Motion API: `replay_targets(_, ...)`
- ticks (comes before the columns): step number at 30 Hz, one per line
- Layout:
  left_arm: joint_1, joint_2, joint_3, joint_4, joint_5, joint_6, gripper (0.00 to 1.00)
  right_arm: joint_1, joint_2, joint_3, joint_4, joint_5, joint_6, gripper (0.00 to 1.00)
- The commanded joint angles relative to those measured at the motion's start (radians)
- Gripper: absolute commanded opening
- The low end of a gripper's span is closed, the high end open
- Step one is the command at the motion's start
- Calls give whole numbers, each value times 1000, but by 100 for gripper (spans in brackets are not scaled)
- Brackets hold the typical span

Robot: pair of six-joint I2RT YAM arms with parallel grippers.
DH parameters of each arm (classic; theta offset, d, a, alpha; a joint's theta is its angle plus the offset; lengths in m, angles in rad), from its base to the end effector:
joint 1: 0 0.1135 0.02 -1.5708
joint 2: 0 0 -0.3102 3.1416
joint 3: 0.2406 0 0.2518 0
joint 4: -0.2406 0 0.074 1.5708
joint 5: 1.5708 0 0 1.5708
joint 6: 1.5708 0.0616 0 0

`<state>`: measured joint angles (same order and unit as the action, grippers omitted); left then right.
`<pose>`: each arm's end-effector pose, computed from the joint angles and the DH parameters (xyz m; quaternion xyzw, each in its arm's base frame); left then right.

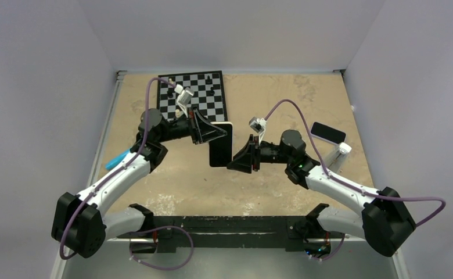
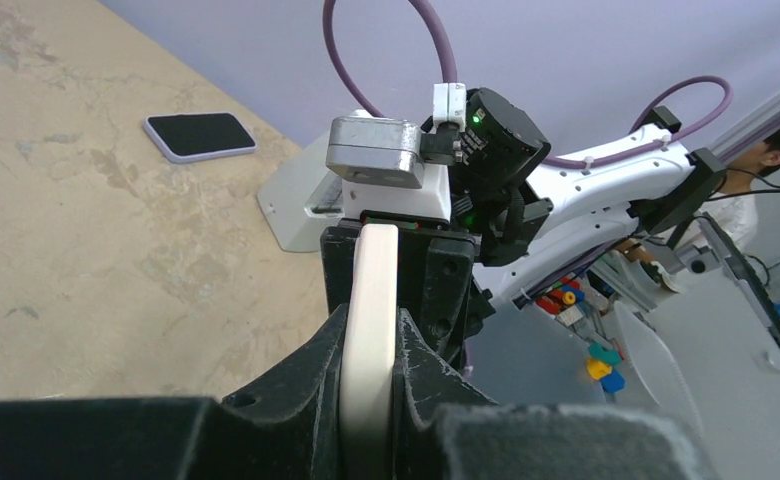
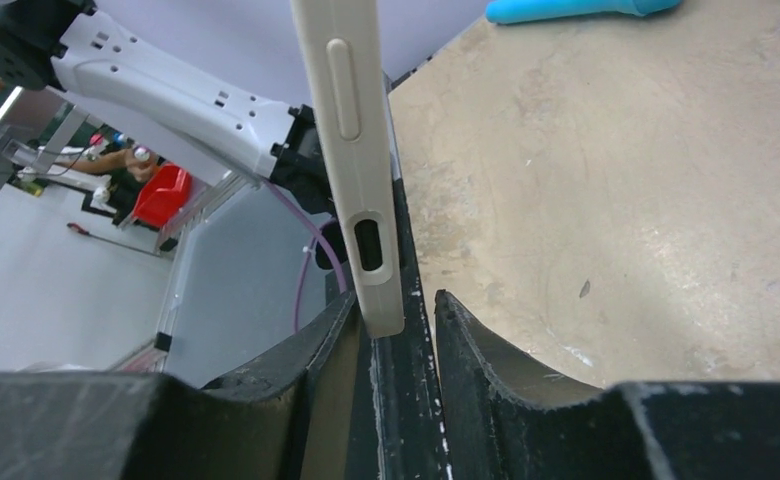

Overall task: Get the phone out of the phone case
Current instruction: Remove the phone case from the phone.

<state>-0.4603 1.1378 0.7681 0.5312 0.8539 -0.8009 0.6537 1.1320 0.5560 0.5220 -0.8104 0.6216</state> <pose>0.2056 -0.1538 0.3811 0.2110 0.6346 -0.6255 0.4019 0.1652 0.1828 0.3051 -0.2818 0.6627 0.6062 0.3375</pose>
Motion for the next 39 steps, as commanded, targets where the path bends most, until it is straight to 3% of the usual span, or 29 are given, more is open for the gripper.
replay_targets(1, 20, 29, 50, 155, 80, -111, 0, 1, -33, -18, 146, -59, 7, 36)
replay_targets(10, 22, 74, 59, 243, 131, -202, 0, 0, -15, -11, 245, -116, 3, 21)
replay_targets(18, 30, 94, 58, 314, 149, -277, 0, 3, -59, -11, 172, -145, -77, 31)
replay_targets(33, 32, 114, 63, 358, 173, -331, 0, 14, -44, -16, 206, -163, -106, 19)
replay_targets(34, 32, 117, 68, 356, 176, -356, 0, 16, -46, -8, 183, -158, -124, 16)
replay_targets(36, 32, 120, 62, 381, 177, -447, 0, 32, -57, 17, 125, -146, -175, 0)
replay_targets(39, 32, 114, -2, 479, 155, -643, 0, 61, -71, 43, 112, -141, -224, 0)
